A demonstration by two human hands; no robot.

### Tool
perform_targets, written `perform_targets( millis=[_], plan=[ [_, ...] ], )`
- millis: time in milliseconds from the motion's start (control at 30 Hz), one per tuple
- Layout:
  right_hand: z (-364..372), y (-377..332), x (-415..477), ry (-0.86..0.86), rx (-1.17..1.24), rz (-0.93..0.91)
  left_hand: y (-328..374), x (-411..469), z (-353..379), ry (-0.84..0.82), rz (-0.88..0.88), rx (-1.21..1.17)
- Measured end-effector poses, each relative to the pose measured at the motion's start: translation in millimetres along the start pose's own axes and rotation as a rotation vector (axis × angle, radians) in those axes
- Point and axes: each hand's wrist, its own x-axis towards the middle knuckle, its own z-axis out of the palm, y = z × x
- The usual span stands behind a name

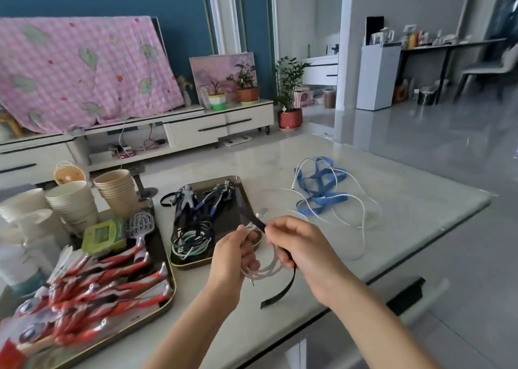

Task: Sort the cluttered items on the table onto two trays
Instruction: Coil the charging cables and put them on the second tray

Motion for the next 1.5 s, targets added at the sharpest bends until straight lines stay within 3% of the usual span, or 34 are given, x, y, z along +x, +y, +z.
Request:
perform_targets(
  millis=[200, 567, 800, 967, 1267, 1500],
  plan=[
    [9, 23, 33, 0.044, -0.129, 0.089, -12, 35, -10, -0.075, 0.026, -0.096],
    [25, 26, 24, 0.016, -0.390, -0.021, -4, 33, -25, 0.094, 0.188, 0.079],
    [44, 26, 20, -0.019, -0.255, 0.019, -7, 29, -32, 0.002, 0.306, 0.161],
    [48, 28, 27, -0.023, -0.295, 0.014, -7, 30, -37, 0.098, 0.386, 0.208],
    [30, 32, 37, -0.090, -0.289, 0.045, -6, 39, -34, 0.165, 0.677, 0.574],
    [5, 19, 30, -0.307, -0.292, 0.197, 2, 46, -36, 0.224, 0.382, 0.152]
  ],
)
